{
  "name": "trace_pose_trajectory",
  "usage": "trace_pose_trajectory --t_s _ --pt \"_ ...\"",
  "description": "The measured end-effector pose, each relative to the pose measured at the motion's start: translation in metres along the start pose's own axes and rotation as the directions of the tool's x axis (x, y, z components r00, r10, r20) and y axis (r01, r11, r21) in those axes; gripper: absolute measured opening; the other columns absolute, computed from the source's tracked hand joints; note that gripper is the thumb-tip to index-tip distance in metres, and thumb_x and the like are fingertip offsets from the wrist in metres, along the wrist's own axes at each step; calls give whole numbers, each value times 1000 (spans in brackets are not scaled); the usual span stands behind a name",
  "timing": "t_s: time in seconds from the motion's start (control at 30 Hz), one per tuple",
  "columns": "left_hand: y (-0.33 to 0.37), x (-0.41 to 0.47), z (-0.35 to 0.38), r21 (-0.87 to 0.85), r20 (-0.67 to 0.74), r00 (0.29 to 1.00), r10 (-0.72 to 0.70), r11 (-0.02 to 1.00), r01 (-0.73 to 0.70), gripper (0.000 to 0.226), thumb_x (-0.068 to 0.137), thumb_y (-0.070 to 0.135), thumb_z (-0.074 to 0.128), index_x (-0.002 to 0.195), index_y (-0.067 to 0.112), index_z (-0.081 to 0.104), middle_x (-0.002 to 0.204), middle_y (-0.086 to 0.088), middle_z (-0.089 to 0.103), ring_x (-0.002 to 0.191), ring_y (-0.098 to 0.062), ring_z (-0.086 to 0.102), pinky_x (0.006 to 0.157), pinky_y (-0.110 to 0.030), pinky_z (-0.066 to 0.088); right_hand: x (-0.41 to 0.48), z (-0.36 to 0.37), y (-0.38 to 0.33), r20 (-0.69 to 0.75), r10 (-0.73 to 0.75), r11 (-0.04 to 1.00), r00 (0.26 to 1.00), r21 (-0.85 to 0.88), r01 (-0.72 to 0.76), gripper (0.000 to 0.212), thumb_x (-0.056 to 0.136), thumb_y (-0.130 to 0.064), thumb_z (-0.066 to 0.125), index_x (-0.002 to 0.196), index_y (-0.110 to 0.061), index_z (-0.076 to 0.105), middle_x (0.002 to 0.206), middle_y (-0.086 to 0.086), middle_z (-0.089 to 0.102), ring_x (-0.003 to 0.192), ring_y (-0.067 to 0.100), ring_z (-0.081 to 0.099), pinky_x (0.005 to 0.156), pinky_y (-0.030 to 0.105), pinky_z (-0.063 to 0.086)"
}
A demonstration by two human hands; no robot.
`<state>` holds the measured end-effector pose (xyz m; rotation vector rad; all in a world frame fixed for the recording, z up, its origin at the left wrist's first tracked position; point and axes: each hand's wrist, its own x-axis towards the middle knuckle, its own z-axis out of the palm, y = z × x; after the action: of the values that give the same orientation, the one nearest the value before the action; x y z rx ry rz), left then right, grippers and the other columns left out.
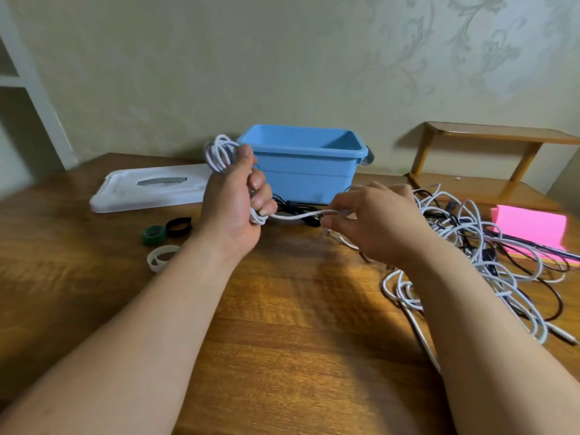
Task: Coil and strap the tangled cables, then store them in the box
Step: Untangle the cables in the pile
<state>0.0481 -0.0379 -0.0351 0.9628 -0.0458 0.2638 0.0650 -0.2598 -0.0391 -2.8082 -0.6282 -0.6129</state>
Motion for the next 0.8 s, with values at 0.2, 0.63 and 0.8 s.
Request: trace_pose_trajectory --t_s 0.2,0.63,0.8 --pt "4 1 -5 284 97 990 103 951 -126 29 108 28 64 83 22 51 65 2 42 45 -12 30 44 -25 22 -3 -6 5 78 10 999 997 -47 -6 24 96 -58 55 110 -45 70 119 -19 67 118 16 49 100 46 27" --pt "-18 -12 5 859 412 875 -255 429 -280 20 101 40 72 102 21 74 82 -1 79 80 -15 76 80 -37 55 2 -2 -4 -4 -53 999 999 -1 53 48 71 -66 63 109 -38 70 106 -14 69 113 20 60 101 46 38" --pt "-9 -12 -1 784 379 913 -148 576 -232 18 100 34 75 84 27 74 73 20 71 73 3 66 75 -28 54 0 -9 -2 111 8 1000 994 -9 -7 52 83 -77 63 125 -49 68 124 -12 65 126 20 51 106 47 32"
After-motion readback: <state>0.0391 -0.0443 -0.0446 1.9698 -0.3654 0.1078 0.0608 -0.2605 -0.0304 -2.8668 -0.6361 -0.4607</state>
